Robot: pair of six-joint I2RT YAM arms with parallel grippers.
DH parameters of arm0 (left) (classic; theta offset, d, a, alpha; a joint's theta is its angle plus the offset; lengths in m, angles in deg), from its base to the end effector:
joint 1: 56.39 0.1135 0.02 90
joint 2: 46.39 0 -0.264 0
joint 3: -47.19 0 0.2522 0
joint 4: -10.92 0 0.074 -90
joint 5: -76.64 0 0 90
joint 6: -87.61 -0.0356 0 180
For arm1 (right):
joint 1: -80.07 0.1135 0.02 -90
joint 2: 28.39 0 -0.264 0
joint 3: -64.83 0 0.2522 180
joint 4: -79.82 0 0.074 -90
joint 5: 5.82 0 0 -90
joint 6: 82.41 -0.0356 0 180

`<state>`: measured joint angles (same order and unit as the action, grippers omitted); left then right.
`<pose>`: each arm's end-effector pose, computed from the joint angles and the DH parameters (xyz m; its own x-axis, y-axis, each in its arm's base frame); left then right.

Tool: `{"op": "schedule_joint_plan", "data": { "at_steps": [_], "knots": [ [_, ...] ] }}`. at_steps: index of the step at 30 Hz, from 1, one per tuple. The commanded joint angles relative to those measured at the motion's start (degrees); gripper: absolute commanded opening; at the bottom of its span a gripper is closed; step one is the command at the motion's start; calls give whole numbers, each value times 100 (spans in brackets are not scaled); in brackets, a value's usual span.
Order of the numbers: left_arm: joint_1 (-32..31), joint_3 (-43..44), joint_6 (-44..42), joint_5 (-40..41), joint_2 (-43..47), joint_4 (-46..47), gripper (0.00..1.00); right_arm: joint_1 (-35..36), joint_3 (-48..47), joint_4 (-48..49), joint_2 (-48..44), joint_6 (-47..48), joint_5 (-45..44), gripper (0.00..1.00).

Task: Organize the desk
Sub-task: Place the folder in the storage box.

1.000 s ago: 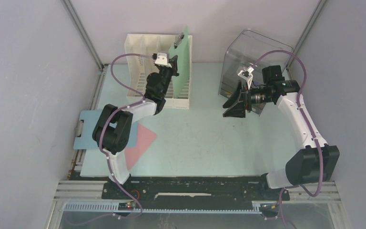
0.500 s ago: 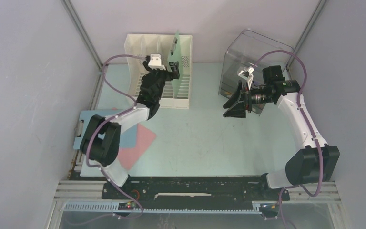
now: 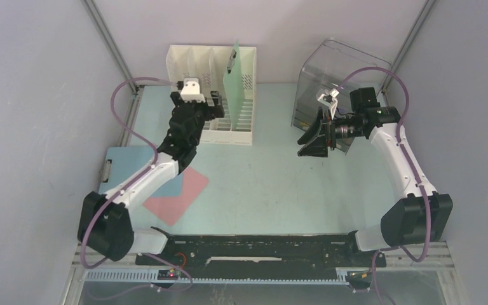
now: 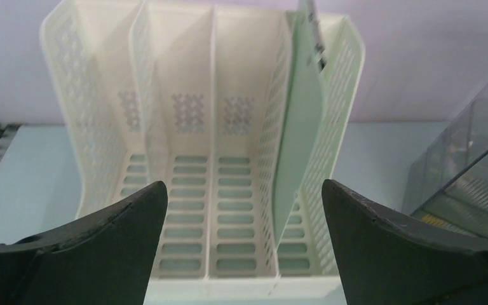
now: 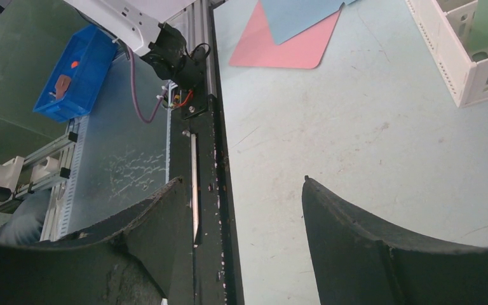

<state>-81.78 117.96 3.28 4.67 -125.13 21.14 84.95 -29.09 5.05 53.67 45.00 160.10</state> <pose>0.2992 -0.1298 0.3417 0.0226 -0.1147 -0.9931 0.1312 0.9851 -0.1108 0.2641 0.0572 0.3532 -0.4247 -0.1846 -0.8863 -0.9049 0.1167 0.4093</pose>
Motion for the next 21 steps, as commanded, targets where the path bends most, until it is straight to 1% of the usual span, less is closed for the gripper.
{"op": "schedule_joint_plan", "data": {
  "at_steps": [1, 10, 17, 21],
  "knots": [
    [-1, -561, 107, 545, 808, -481, 100, -31, -62, -43, -101, 142, 64, 75],
    [13, -1482, 307, 929, 1510, -1029, 100, -38, -61, -63, -81, 162, 47, 75],
    [248, -1943, 719, 849, 1718, -1298, 100, -40, -61, -66, -42, 153, 46, 75],
    [341, -2109, 966, 760, 1687, -1556, 100, -40, -61, -65, -15, 153, 41, 75]
  ]
}}
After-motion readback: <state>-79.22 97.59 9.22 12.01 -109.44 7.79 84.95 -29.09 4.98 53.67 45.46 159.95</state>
